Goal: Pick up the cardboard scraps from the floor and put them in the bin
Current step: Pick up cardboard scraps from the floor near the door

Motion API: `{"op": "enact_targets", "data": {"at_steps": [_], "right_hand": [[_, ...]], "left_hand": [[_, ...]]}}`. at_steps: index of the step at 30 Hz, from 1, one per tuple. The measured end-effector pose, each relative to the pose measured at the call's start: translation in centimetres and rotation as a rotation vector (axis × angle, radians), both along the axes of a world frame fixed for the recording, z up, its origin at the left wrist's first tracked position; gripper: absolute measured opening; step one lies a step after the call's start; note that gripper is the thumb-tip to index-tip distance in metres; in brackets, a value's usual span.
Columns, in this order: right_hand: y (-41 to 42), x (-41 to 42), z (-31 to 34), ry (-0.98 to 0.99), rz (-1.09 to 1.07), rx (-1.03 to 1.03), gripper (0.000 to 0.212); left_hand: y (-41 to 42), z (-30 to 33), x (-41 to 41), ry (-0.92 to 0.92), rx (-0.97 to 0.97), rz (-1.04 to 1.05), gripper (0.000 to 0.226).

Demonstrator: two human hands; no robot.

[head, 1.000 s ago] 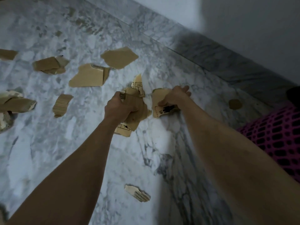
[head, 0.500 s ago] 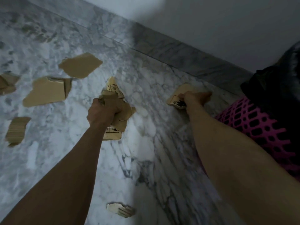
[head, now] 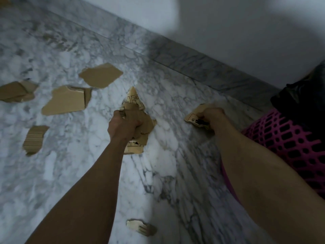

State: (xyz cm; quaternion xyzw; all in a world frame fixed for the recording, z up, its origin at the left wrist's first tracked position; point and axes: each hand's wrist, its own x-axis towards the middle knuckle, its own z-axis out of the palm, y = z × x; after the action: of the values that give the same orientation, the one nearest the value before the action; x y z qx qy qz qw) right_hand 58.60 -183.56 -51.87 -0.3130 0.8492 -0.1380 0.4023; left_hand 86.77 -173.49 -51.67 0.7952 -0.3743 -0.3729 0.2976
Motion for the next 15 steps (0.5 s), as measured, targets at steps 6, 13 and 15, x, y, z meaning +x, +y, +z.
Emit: {"op": "enact_targets", "data": {"at_steps": [6,13,15], "right_hand": [[2.9,3.1,0.7,0.136,0.104,-0.047,0.095],[7.6,6.7,1.6,-0.071,0.162,-0.11,0.086],[9.0,7.4,1.5,-0.115,0.176,-0.131,0.084]], "left_hand": [[1.6,0.2,0.3,0.038,-0.018,-0.039,0.056],[4.1,0.6,0.0,0.06,-0.011,-0.072,0.043],[5.1,1.0,0.6,0.088,-0.012,-0.087,0.045]]}}
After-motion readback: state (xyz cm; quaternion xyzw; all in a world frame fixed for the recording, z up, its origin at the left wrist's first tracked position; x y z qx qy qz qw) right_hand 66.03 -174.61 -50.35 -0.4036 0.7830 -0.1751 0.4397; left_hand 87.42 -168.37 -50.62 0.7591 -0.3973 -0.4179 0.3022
